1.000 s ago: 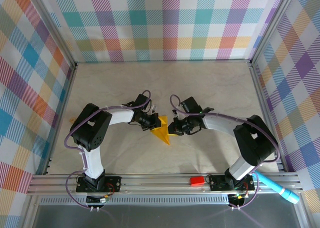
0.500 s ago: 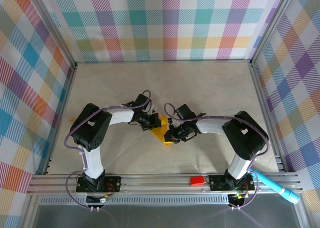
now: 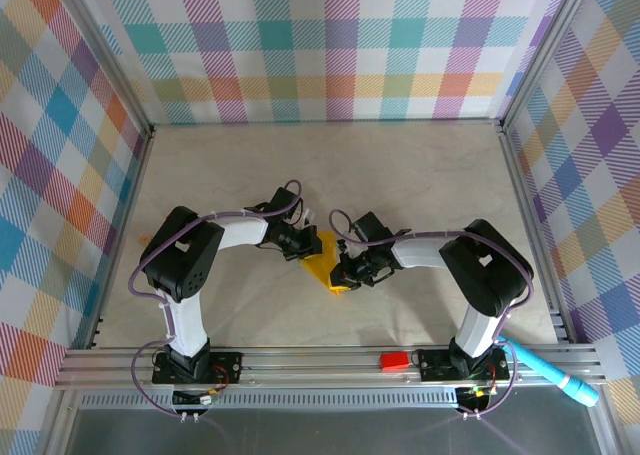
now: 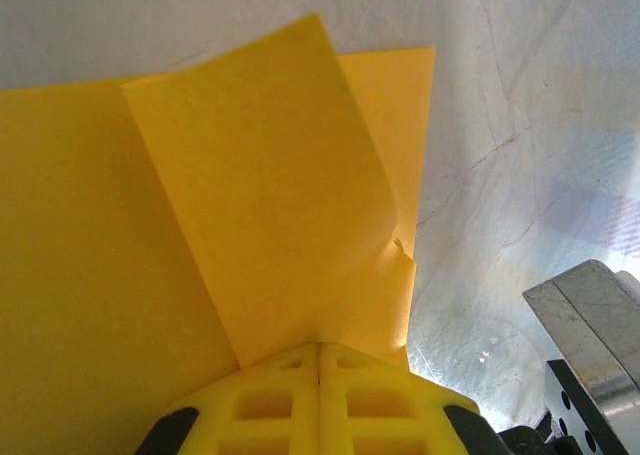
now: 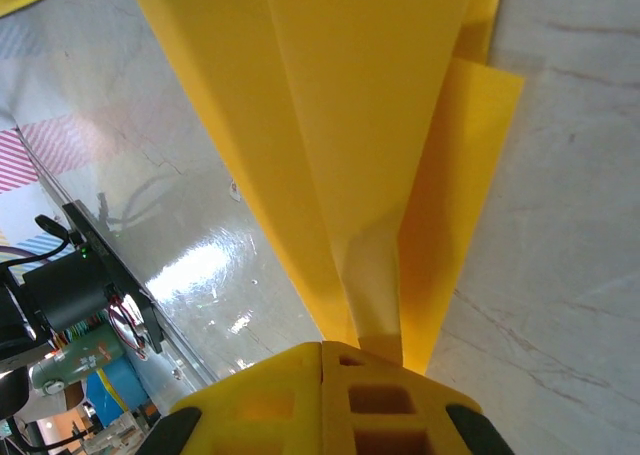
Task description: Fold a paper plane with a square sheet of paper (fold left side to right side)
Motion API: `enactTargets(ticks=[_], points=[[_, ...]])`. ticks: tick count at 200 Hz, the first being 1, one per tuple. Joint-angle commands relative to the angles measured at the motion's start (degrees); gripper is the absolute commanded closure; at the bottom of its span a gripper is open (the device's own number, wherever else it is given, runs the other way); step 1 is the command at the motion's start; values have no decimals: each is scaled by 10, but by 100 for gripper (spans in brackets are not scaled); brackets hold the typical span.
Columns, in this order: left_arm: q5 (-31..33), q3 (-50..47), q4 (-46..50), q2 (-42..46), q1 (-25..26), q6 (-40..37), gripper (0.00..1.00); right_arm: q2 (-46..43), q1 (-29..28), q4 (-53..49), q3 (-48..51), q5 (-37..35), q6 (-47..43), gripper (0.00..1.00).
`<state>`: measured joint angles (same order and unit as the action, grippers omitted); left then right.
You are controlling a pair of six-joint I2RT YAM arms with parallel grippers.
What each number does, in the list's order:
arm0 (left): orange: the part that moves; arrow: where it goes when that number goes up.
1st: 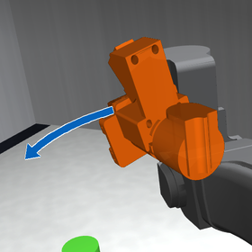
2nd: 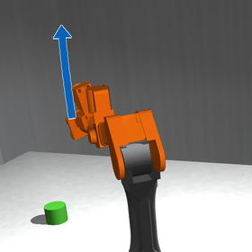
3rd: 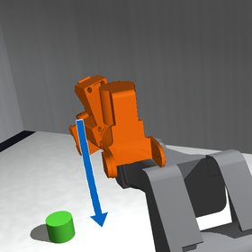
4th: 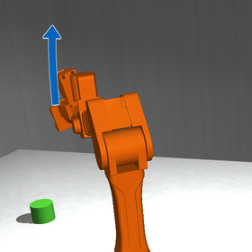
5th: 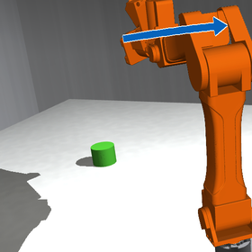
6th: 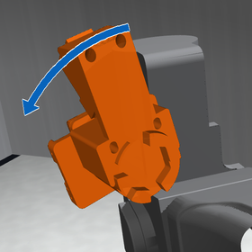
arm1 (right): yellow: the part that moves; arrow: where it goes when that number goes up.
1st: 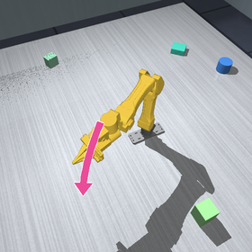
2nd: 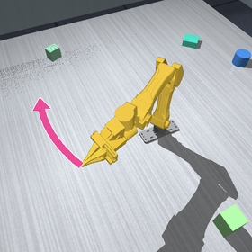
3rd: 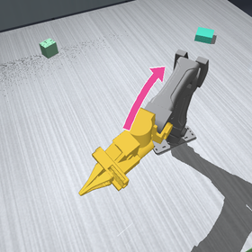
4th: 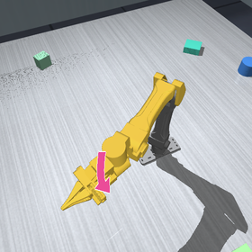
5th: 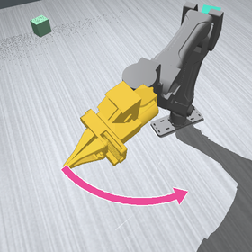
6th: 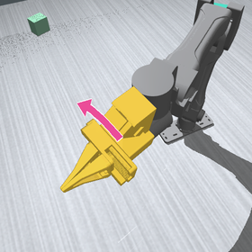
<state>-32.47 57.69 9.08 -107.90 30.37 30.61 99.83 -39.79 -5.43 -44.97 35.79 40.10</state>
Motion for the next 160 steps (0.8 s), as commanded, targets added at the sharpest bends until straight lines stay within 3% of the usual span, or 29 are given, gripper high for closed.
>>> enactTargets(ticks=[1, 160], points=[[65, -12, 81, -27, 4, -3, 100, 8, -5, -12, 11, -2, -1, 98], [69, -16, 84, -24, -2, -3, 100, 16, -19, -2, 37, -6, 14, 98]])
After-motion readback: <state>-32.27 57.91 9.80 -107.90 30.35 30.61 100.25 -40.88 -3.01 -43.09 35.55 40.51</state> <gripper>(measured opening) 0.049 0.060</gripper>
